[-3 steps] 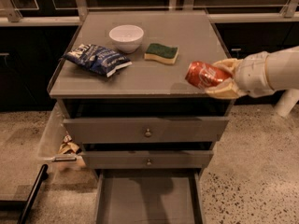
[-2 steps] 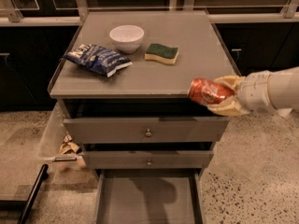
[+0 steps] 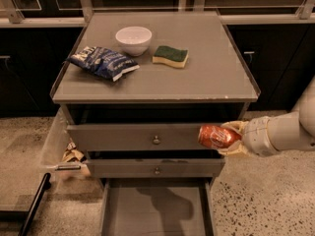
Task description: Place coke can into bottom drawer
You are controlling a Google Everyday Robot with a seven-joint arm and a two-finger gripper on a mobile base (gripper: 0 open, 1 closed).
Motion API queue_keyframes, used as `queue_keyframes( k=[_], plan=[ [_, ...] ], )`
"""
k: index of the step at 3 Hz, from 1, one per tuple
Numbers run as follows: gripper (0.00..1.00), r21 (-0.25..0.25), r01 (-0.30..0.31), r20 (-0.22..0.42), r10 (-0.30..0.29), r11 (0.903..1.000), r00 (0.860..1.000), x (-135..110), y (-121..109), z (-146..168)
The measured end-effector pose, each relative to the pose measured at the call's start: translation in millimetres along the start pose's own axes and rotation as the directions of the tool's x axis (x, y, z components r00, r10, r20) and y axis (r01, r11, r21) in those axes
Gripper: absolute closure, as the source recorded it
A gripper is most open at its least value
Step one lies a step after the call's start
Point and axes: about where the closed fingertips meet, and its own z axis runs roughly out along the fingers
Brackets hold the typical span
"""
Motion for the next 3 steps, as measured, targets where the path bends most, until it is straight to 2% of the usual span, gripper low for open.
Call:
queue_keyframes(
  k=[1,2,3],
  plan=[
    [1.0,0.0,0.0,0.0,0.0,1.0,1.0,0.0,0.0,0.1],
    [1.0,0.021,-0.062,-0.003,0.062,0.9978,0.998,19.8,-5.8,25.4],
    [1.0,0.009,-0.126,-0.016,0.126,0.9919,0.992,58.6,9.2,78.5]
  ],
)
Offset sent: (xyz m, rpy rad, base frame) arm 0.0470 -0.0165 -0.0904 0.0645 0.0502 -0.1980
